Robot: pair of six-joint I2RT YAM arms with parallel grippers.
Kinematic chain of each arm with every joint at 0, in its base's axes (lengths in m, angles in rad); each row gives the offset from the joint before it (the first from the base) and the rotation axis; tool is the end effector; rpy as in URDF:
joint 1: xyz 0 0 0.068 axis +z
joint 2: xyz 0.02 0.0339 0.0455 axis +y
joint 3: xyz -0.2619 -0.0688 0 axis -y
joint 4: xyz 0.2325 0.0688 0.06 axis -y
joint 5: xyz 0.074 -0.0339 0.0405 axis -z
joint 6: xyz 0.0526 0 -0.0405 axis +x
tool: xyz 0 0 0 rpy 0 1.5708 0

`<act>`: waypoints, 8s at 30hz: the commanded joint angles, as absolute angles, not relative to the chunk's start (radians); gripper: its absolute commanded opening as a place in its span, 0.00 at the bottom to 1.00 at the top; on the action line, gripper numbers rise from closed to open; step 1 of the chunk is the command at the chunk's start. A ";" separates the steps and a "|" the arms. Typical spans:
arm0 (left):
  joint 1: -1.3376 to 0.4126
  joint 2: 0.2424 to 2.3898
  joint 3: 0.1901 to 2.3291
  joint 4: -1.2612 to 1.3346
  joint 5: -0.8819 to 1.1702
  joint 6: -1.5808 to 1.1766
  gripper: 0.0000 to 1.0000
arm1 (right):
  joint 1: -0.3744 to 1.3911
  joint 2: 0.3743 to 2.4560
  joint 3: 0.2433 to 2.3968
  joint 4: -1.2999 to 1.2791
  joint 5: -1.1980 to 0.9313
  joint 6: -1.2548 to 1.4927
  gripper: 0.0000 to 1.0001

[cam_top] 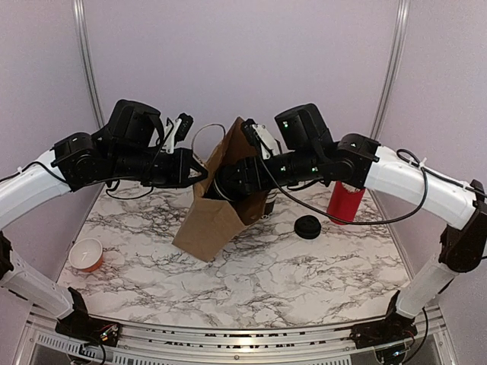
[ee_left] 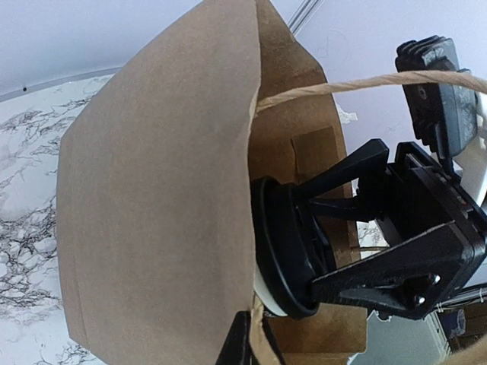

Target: Pack the takeout coffee

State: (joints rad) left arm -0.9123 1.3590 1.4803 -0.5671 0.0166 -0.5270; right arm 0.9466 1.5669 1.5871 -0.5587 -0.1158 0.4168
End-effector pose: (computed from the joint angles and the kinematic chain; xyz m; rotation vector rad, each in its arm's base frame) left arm 0.1845 -0.2399 0.4027 0.4214 2.1017 -0.9041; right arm 0.2047 0.2945 0.3753 -0.6600 2.1503 0.9050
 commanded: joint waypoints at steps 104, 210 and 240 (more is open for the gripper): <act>-0.936 0.968 0.879 0.138 -0.184 -0.964 0.00 | 1.043 2.020 2.015 -0.876 -0.025 0.377 0.77; -0.825 0.948 0.948 -0.179 -0.243 -1.000 0.28 | 1.069 1.556 1.920 -0.552 0.252 0.179 1.00; -0.825 0.699 0.952 -0.322 -0.351 -0.676 0.99 | 0.756 1.405 1.579 -0.675 0.342 0.334 1.00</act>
State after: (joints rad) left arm -0.8303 0.7364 0.9497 -0.3077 -0.2943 -0.7479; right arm 0.8135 1.4422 1.5932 -0.6300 0.3191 0.2909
